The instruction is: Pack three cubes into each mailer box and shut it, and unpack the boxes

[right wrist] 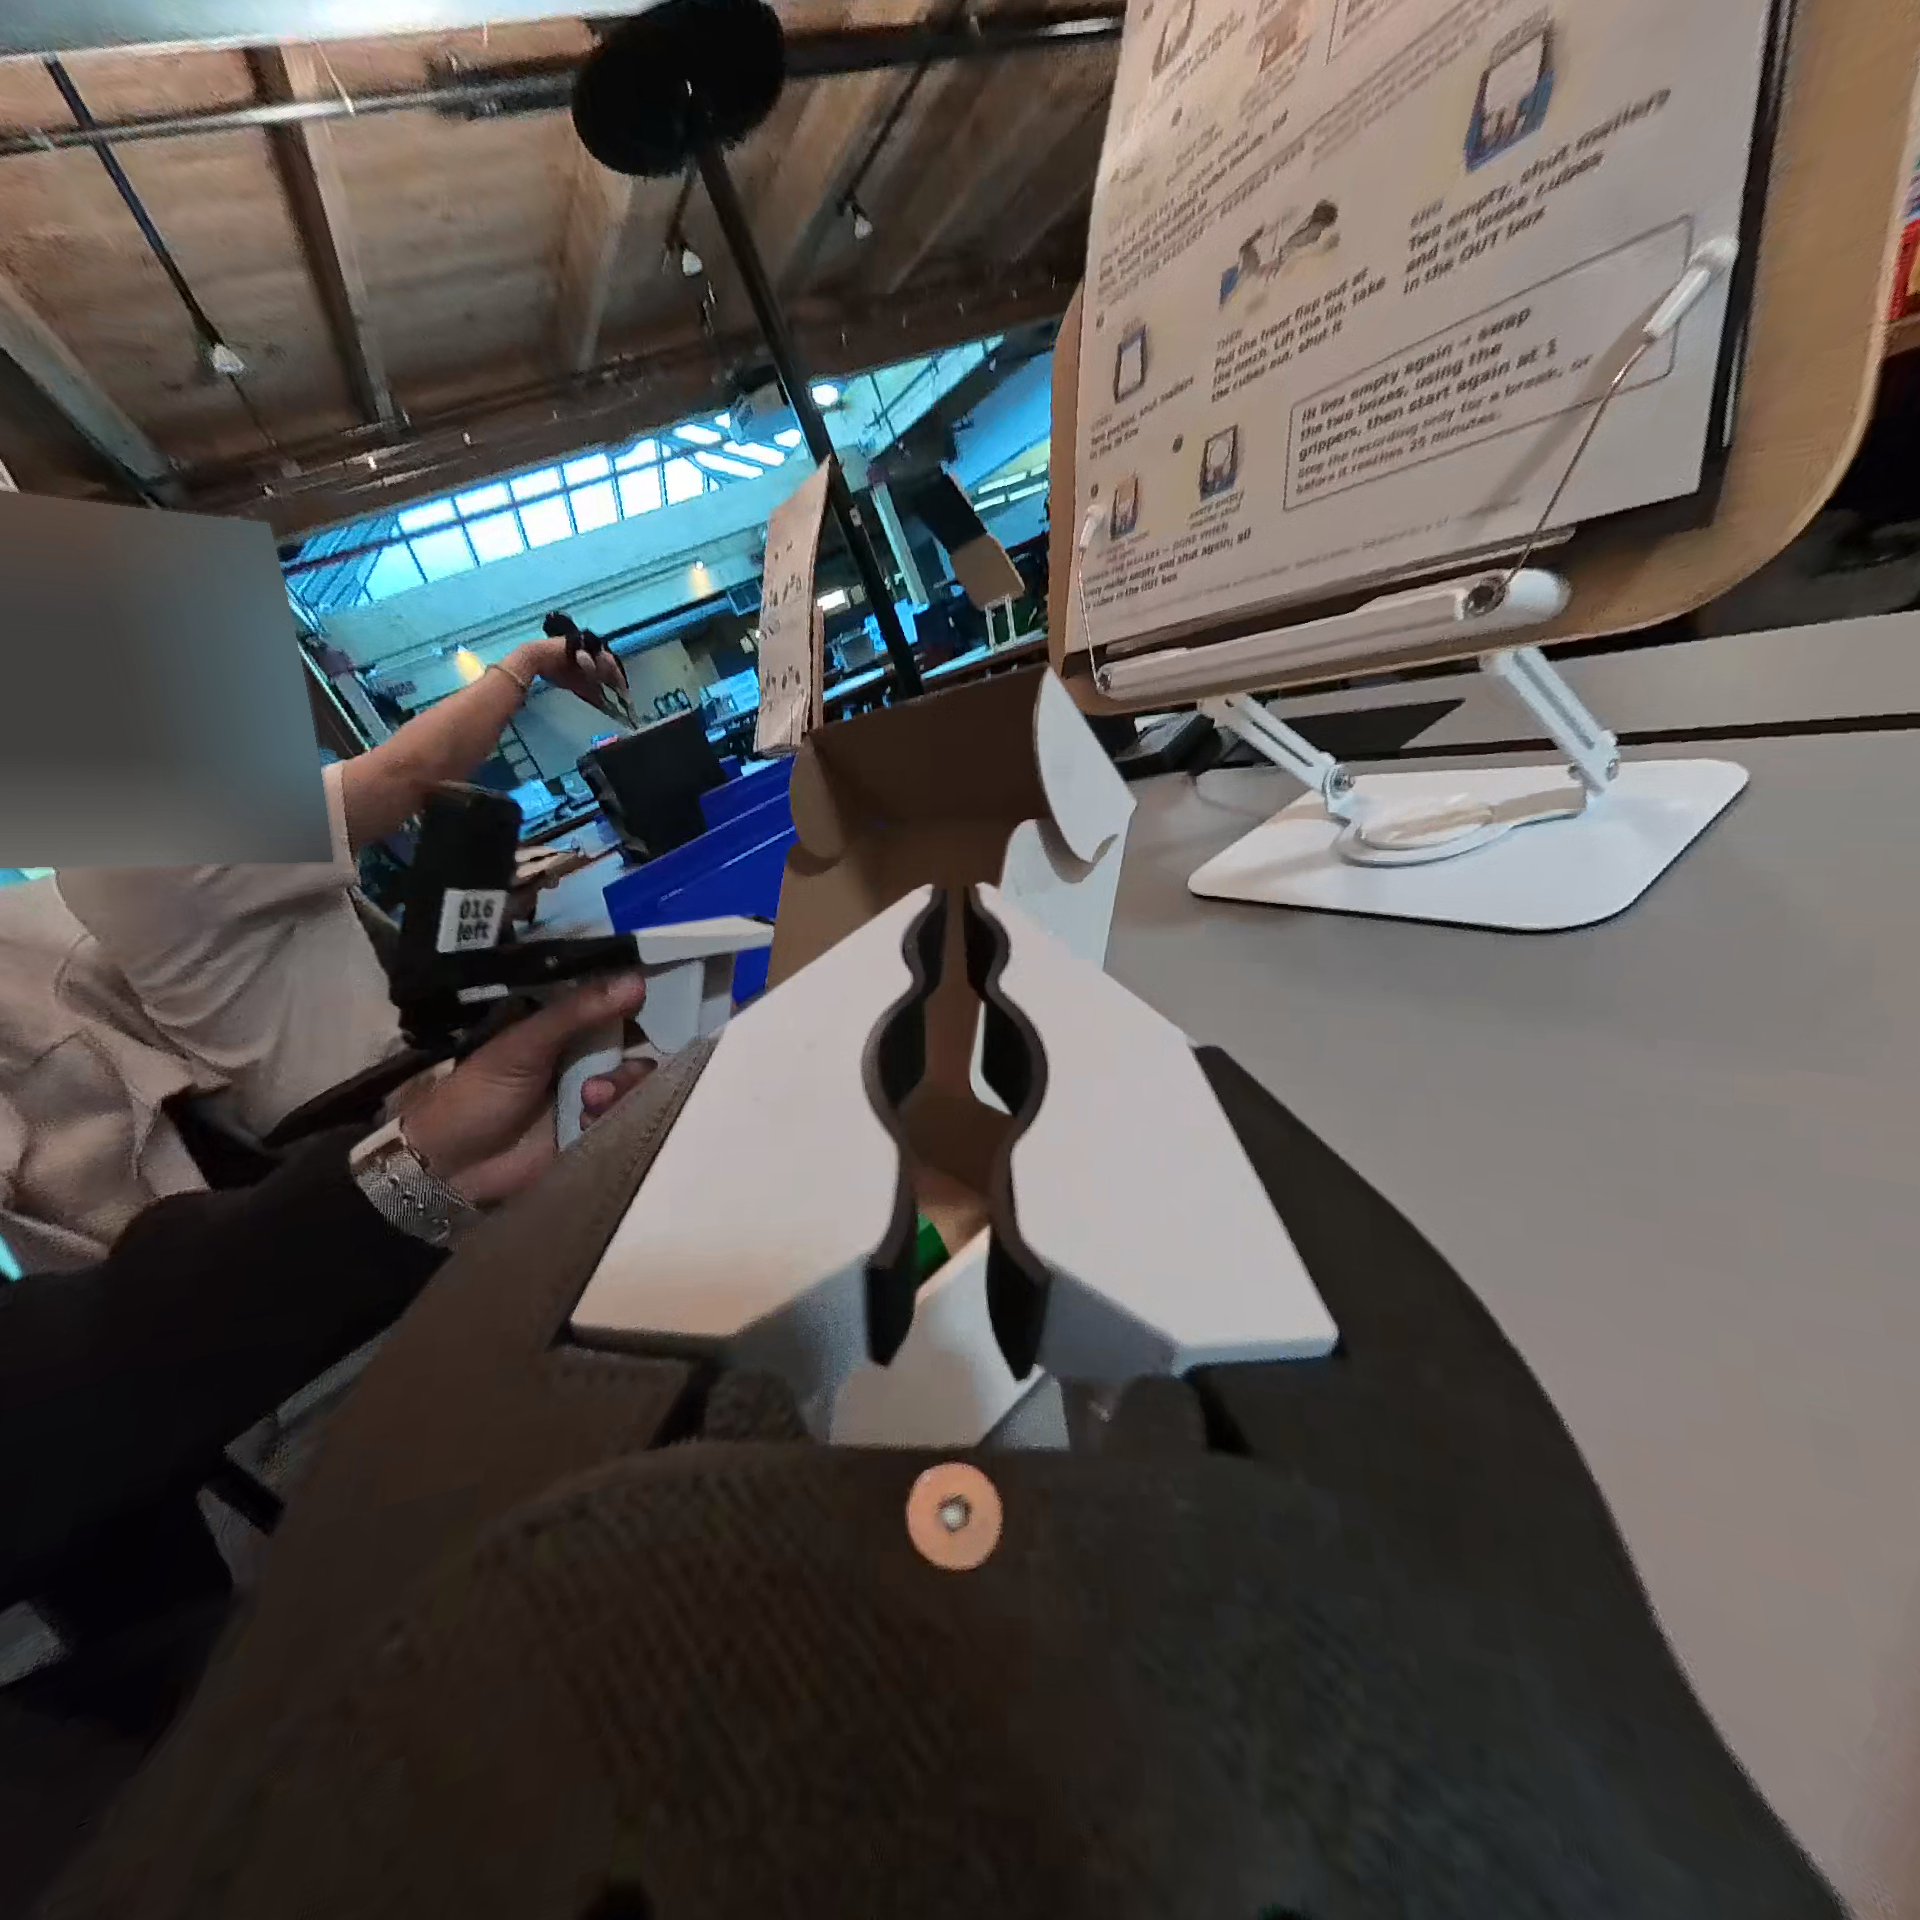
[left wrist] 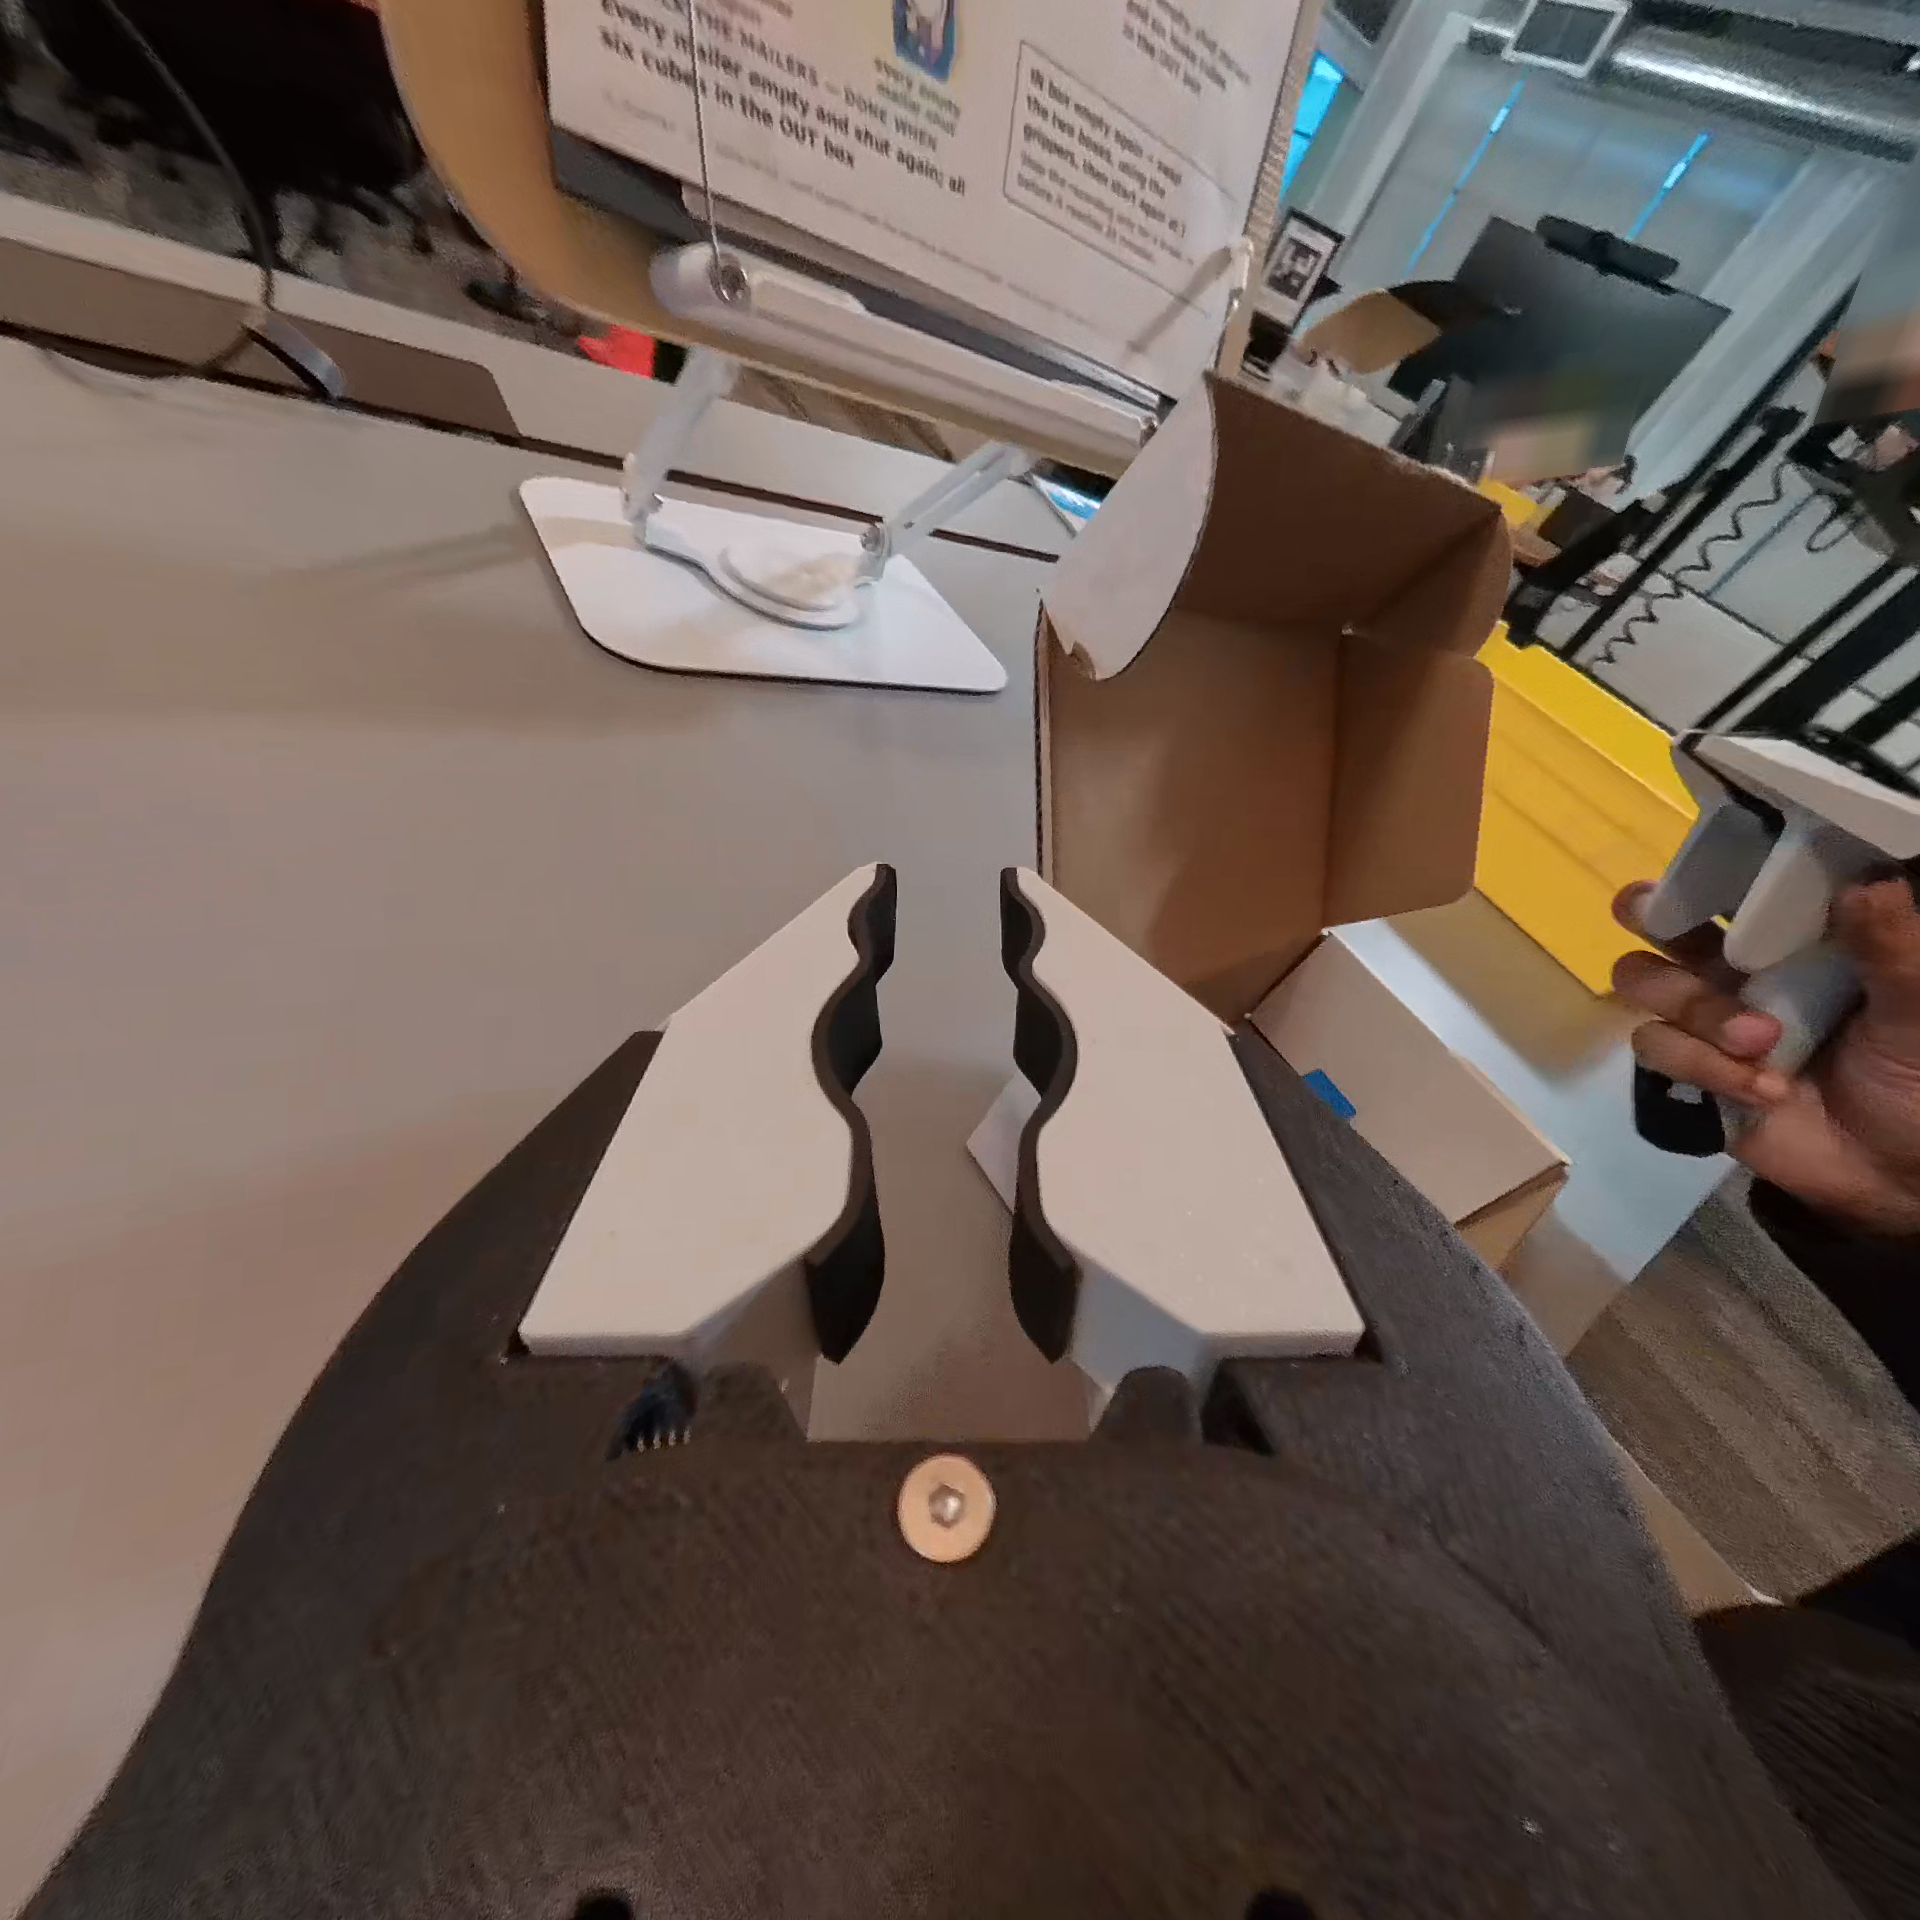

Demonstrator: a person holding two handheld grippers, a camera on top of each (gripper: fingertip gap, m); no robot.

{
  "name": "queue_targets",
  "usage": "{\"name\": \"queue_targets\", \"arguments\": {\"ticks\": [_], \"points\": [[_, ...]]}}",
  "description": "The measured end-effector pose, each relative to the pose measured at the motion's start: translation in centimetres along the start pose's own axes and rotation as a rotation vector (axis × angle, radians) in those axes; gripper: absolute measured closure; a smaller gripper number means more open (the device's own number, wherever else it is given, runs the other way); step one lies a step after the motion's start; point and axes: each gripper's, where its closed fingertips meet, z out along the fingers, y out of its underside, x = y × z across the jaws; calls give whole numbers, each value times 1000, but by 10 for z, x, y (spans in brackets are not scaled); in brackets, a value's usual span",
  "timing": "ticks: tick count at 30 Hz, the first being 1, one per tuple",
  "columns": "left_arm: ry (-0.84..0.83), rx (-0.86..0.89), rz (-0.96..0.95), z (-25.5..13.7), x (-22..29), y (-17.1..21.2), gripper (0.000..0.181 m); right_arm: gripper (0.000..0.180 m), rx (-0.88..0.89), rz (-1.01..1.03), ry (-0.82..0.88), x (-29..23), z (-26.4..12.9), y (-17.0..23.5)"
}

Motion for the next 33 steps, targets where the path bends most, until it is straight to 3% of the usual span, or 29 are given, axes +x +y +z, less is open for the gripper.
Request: {"name": "queue_targets", "arguments": {"ticks": [3,10,33], "points": [[35,-12,-42,3,-2,3,162,177,14,53,12,8,1,4],[61,-49,-76,6,-5,10,162,178,-298,-1,122,25,16,63],[74,-77,-48,8,1,15,164,179,-319,-5,84,6,18,70]]}}
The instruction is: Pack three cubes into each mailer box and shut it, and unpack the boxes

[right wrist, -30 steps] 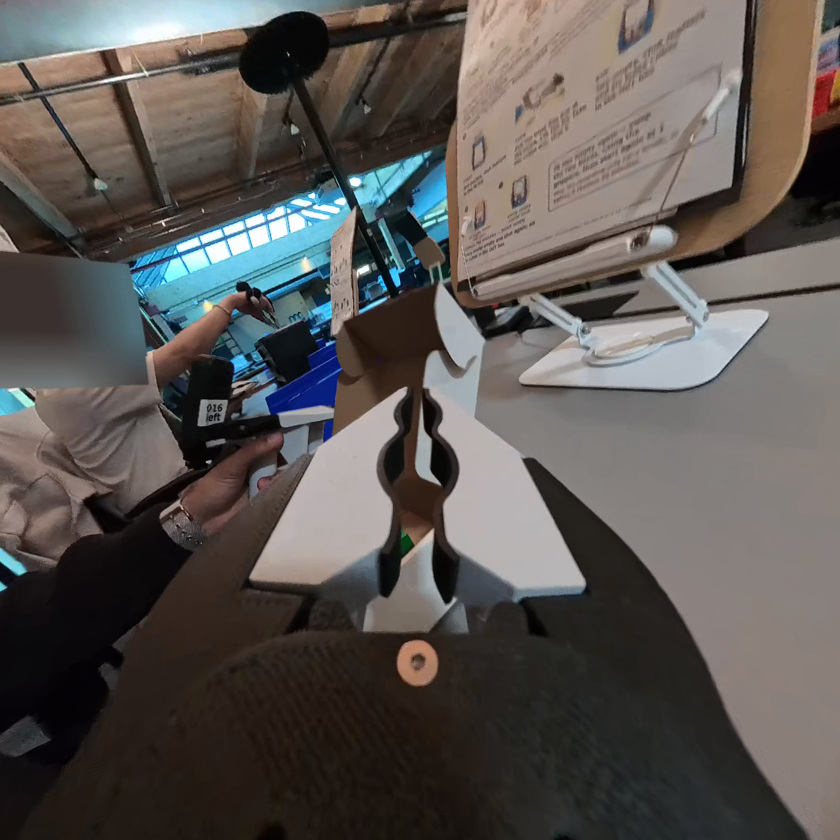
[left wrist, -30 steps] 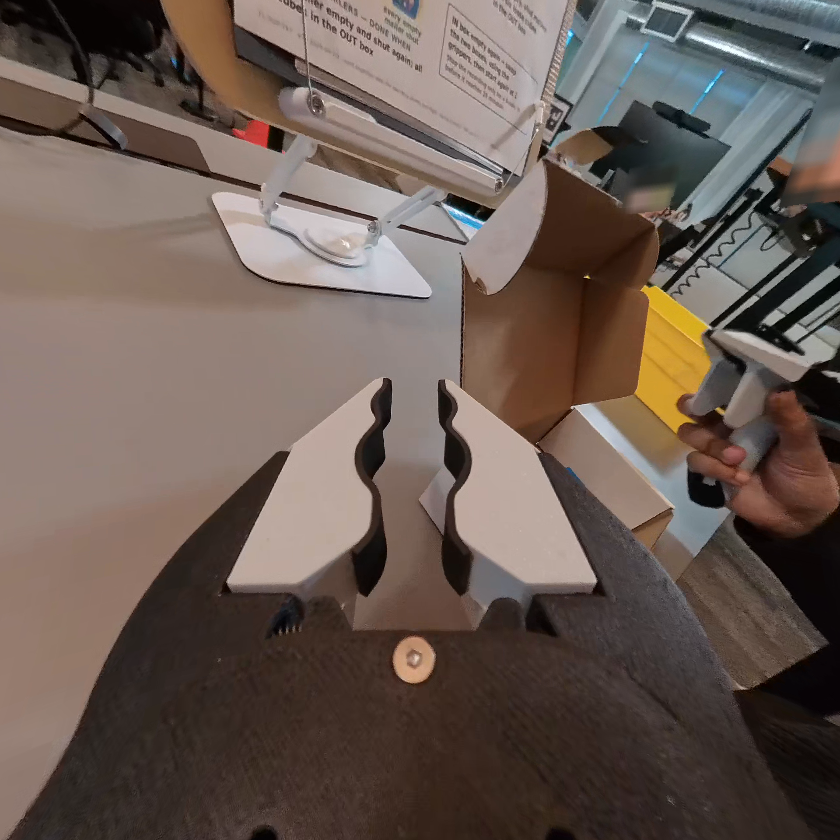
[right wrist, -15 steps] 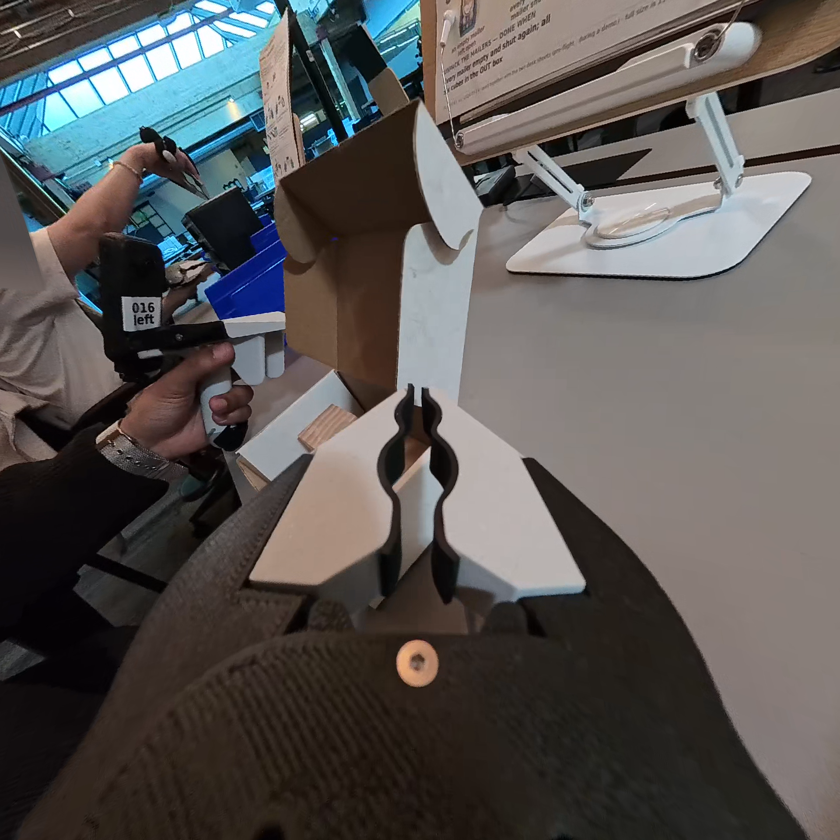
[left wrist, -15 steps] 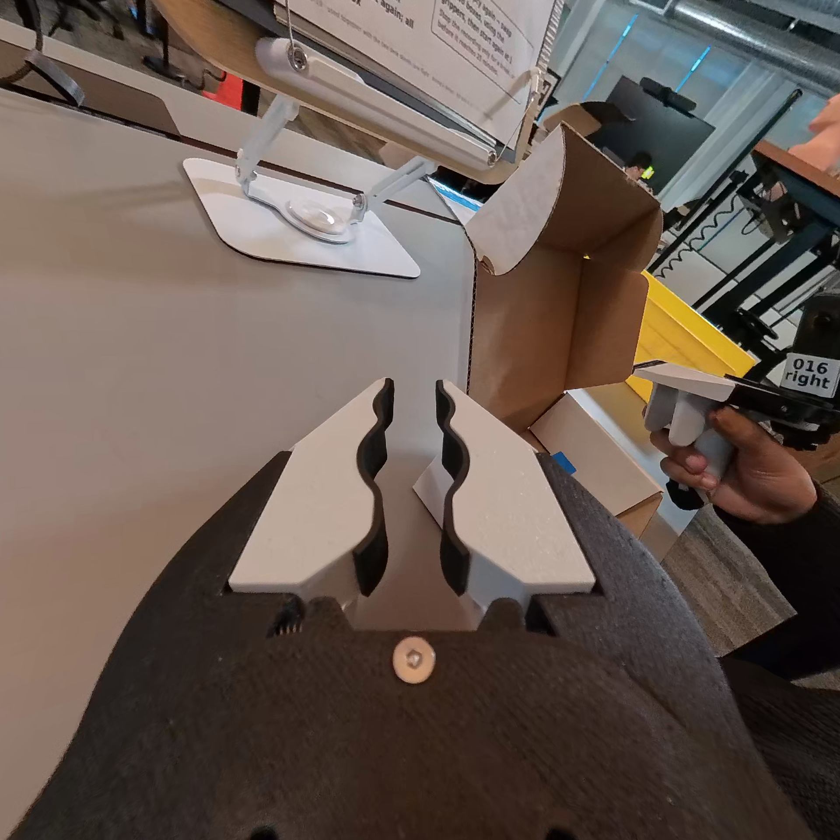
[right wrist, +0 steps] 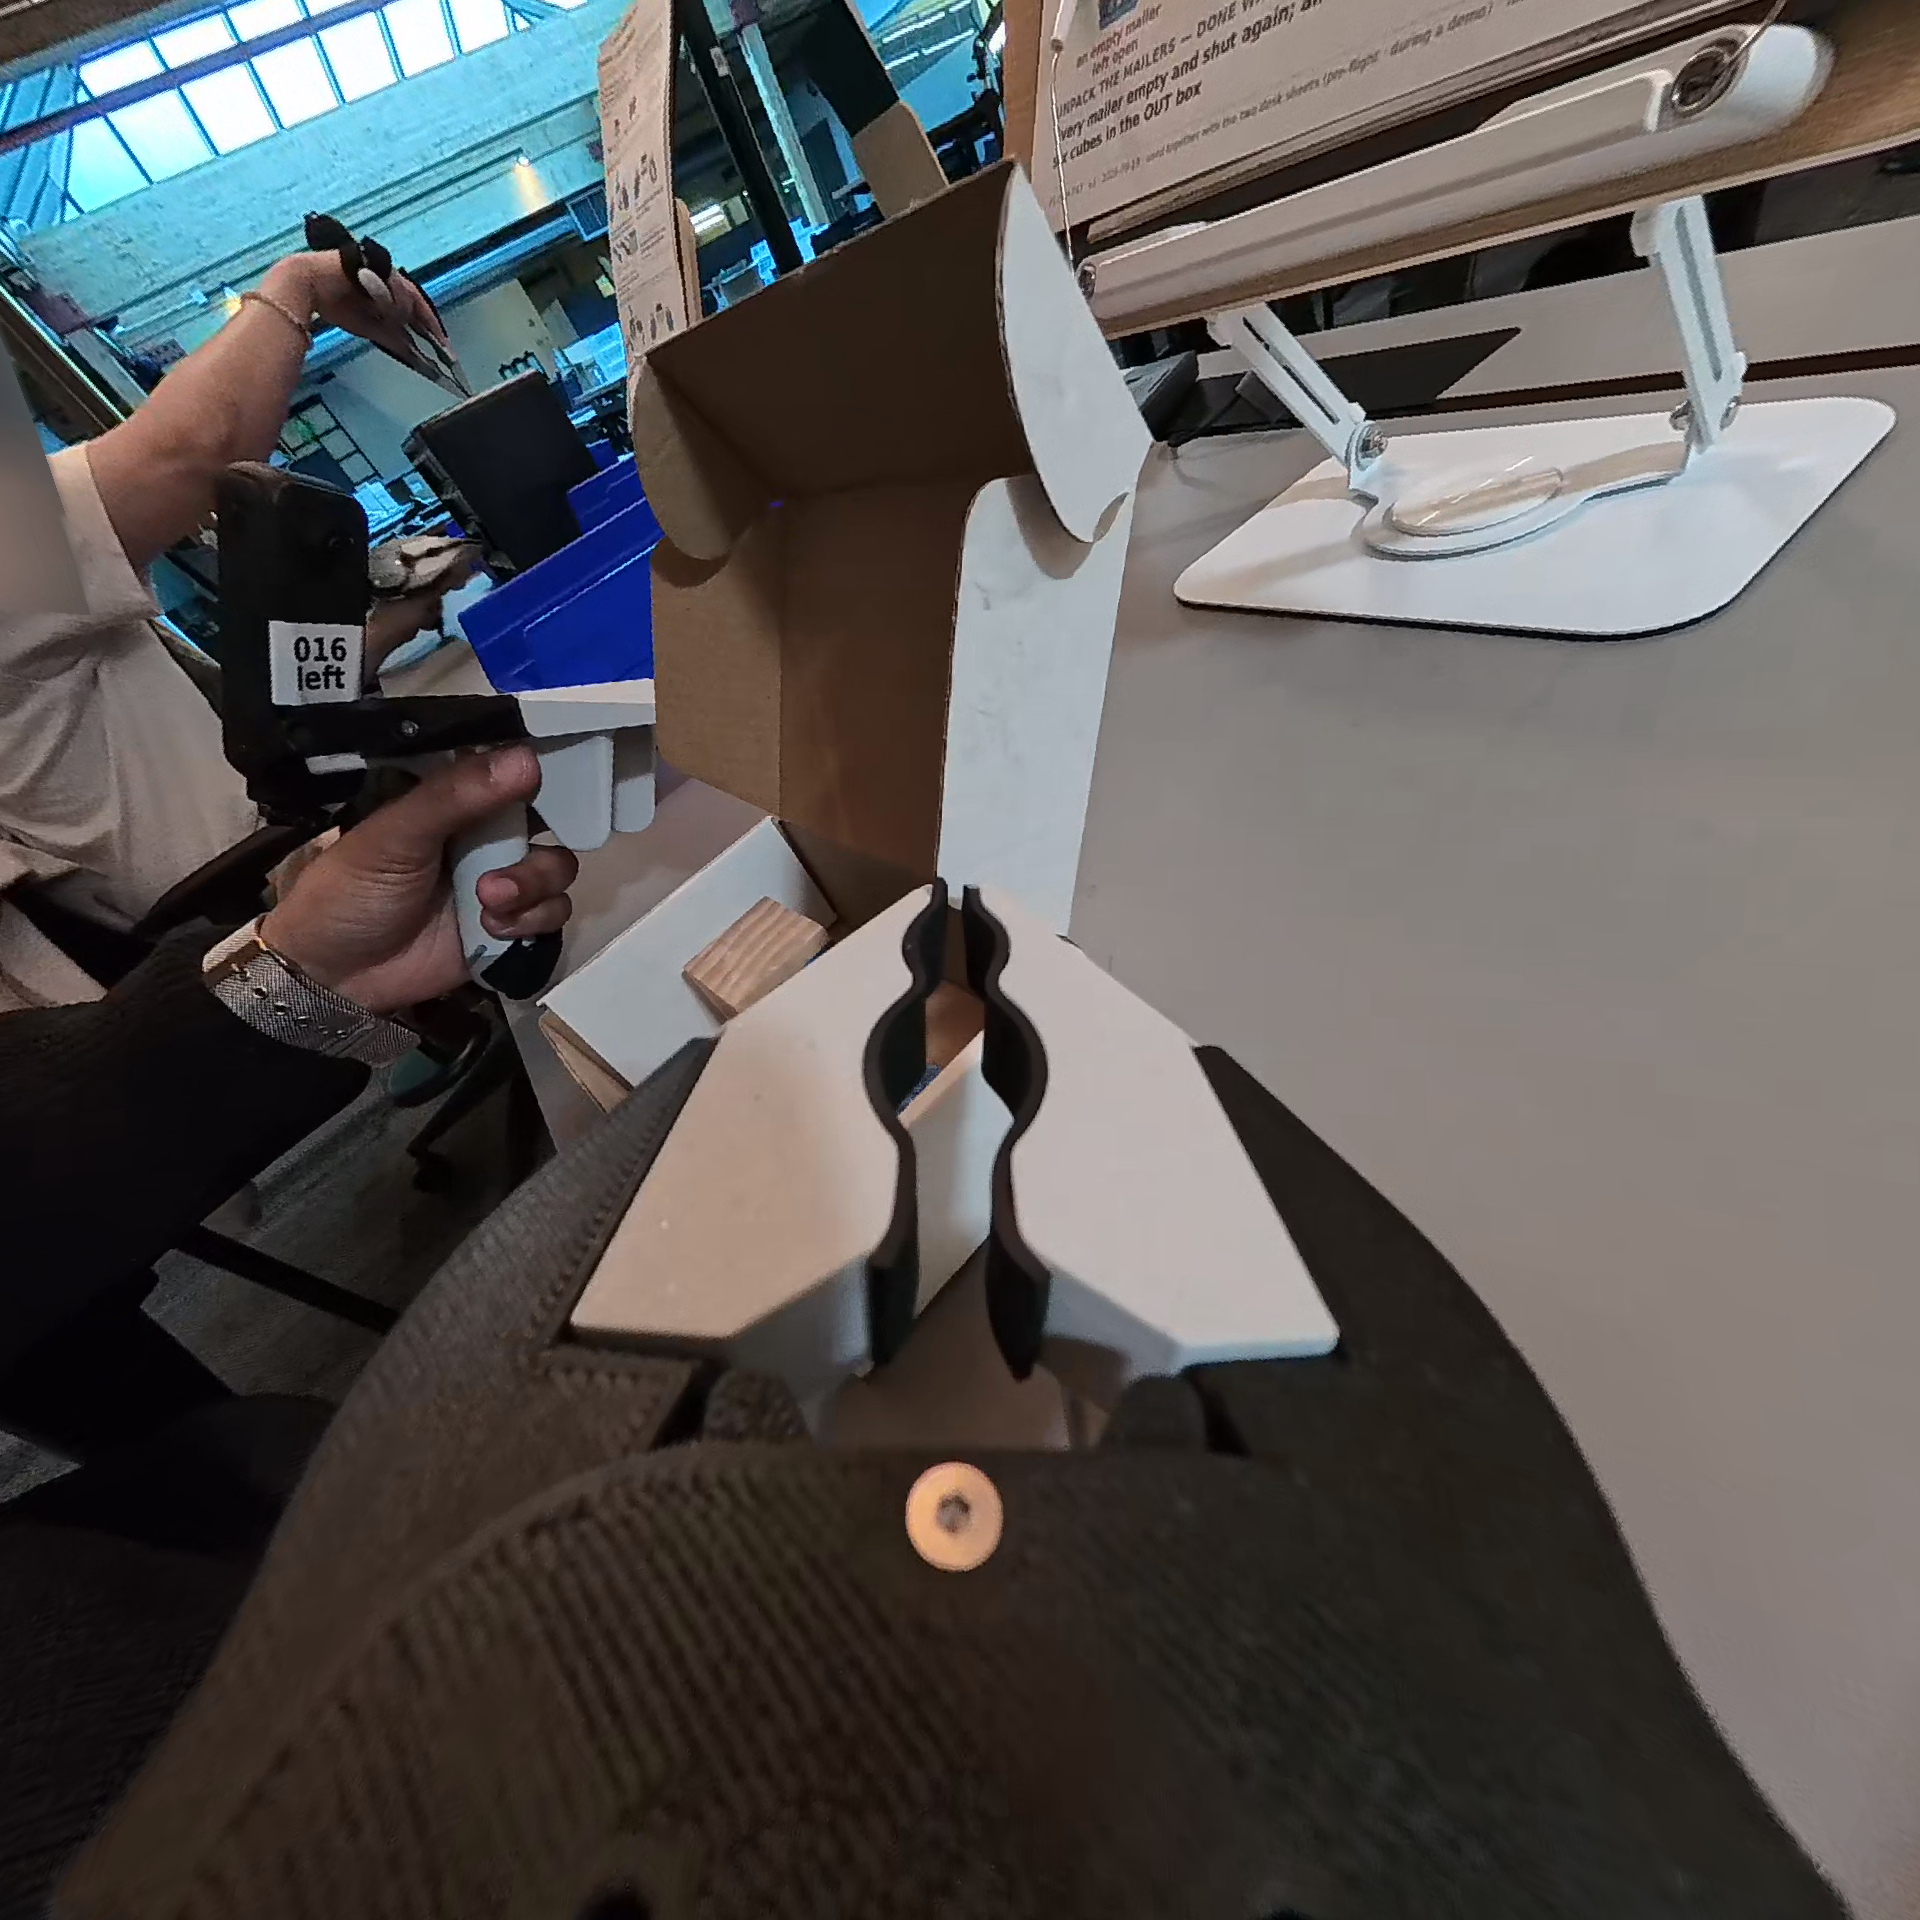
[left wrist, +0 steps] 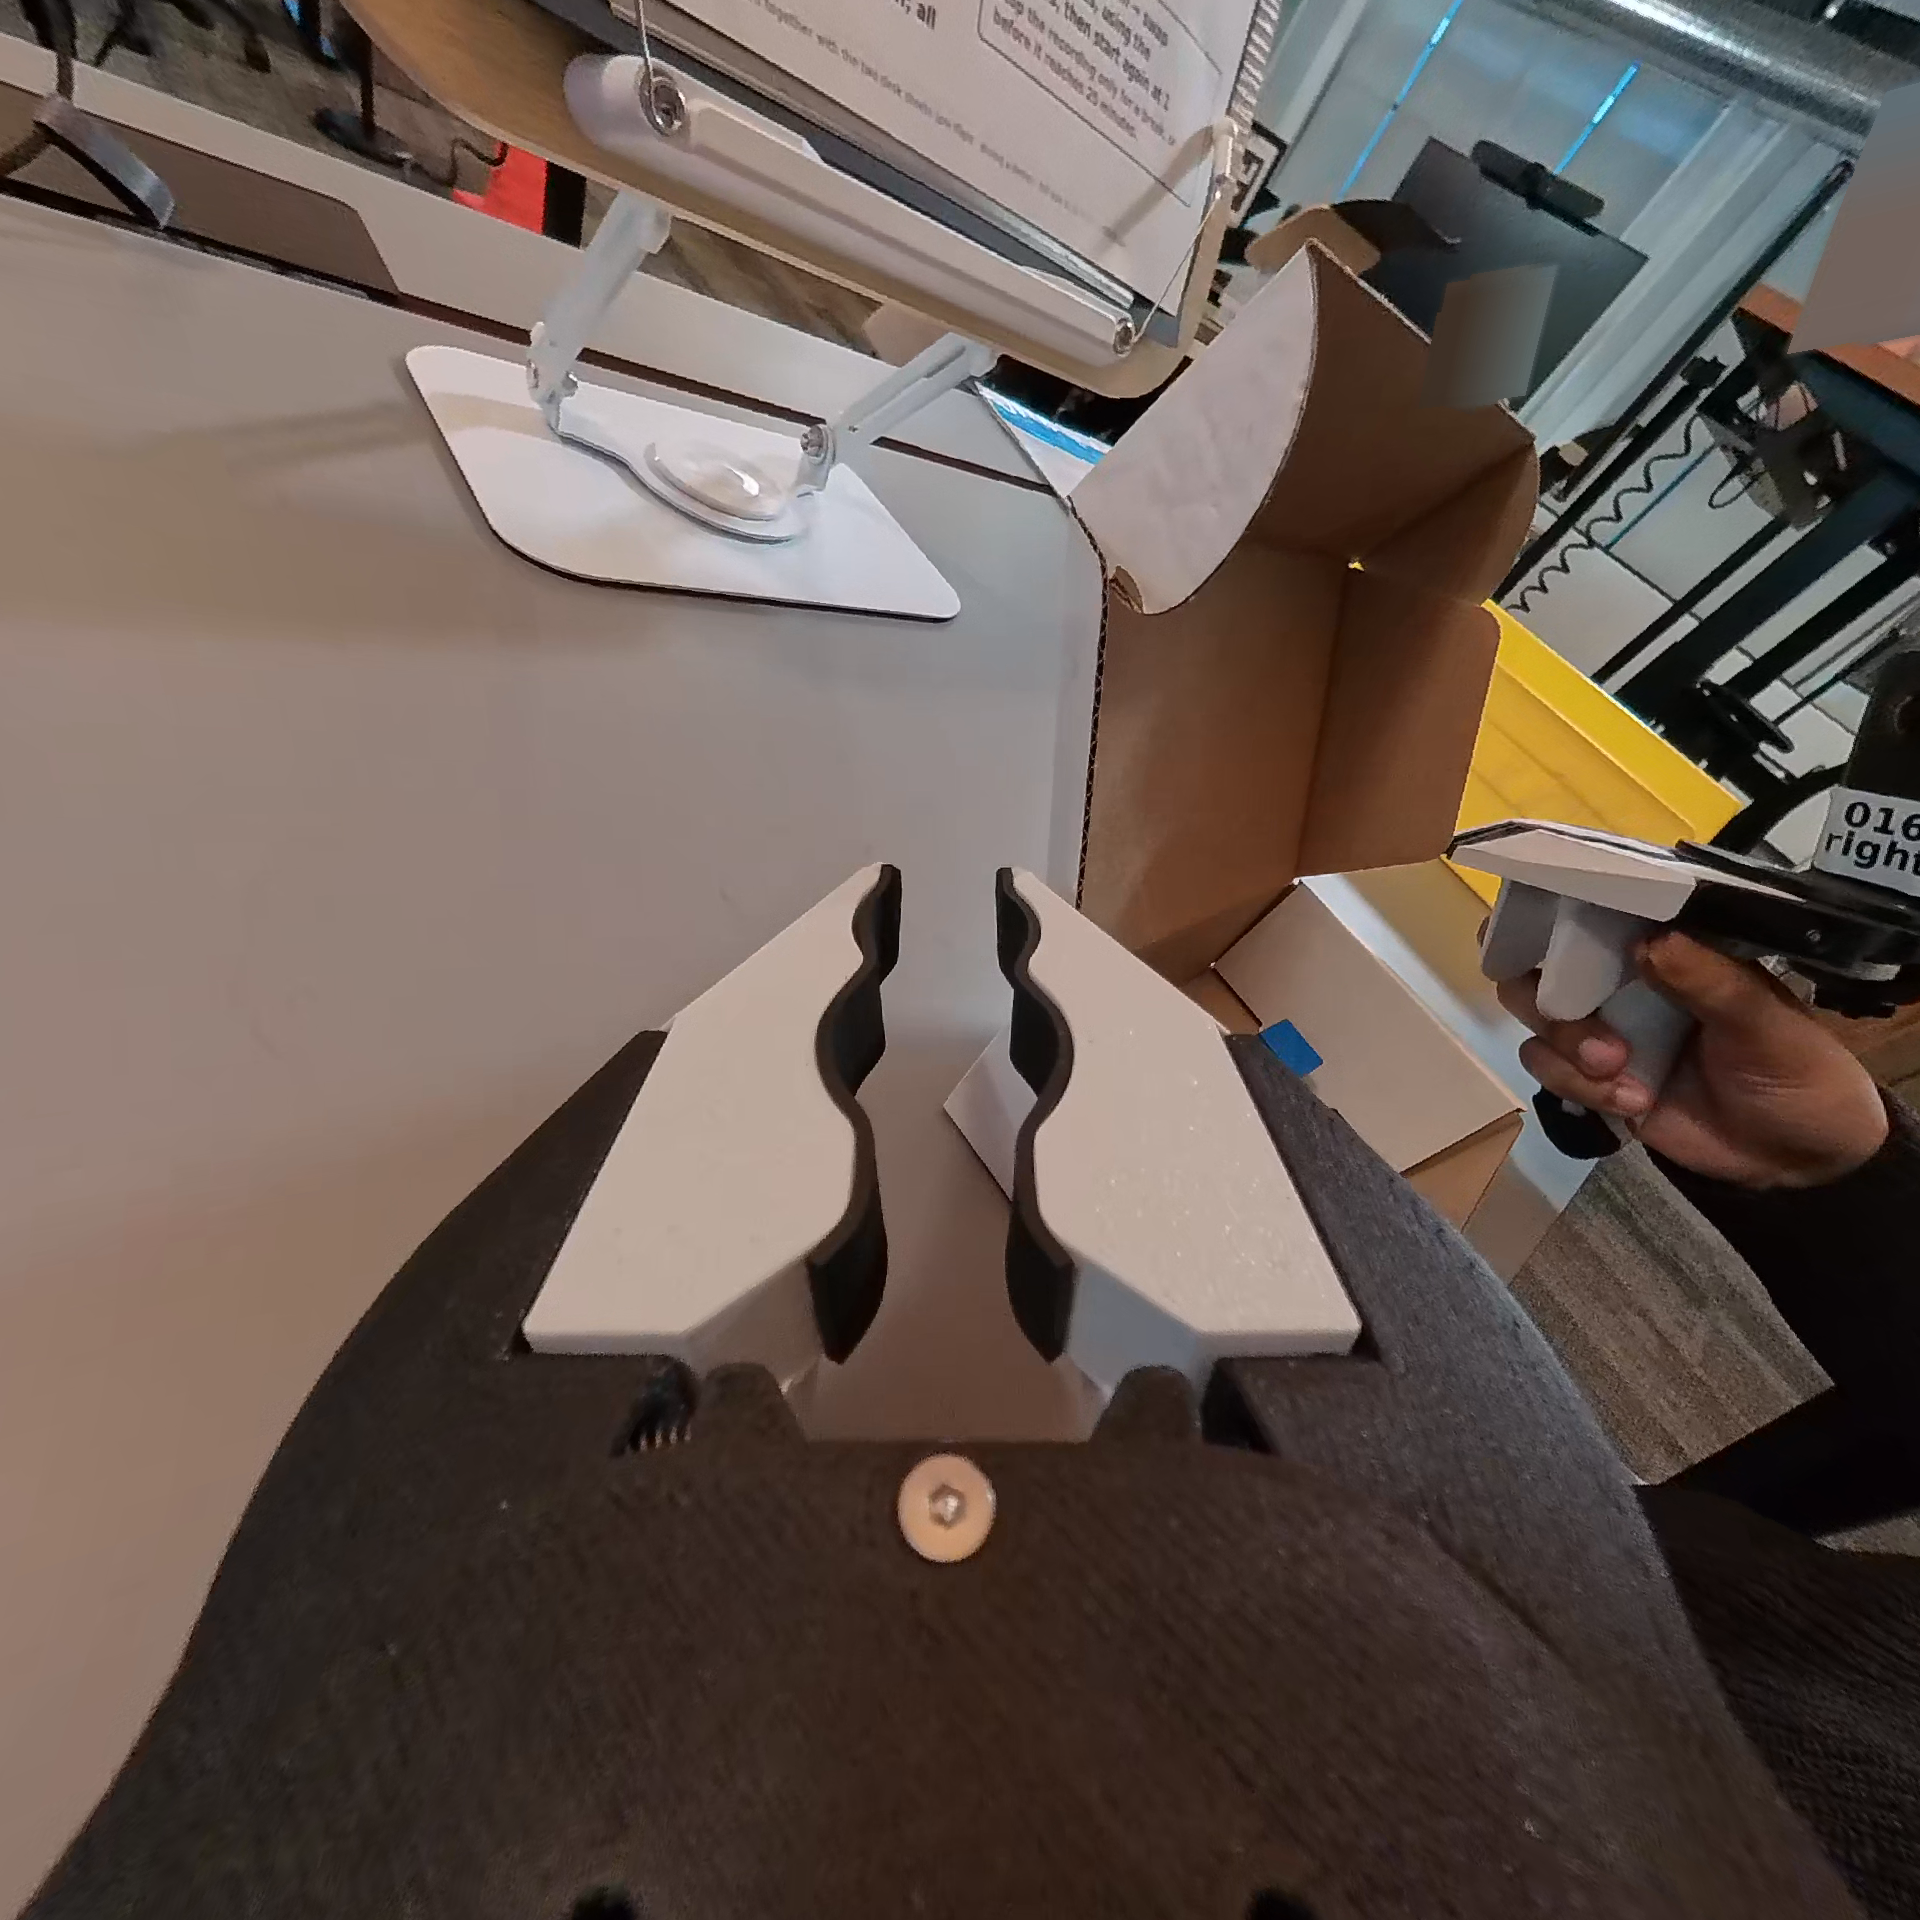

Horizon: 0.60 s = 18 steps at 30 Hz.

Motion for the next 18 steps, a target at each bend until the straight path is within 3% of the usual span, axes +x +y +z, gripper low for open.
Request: {"name": "queue_targets", "arguments": {"ticks": [18], "points": [[-15,-21,44,2,1,3,165,179,2,24,-14,-1,0,0]]}}
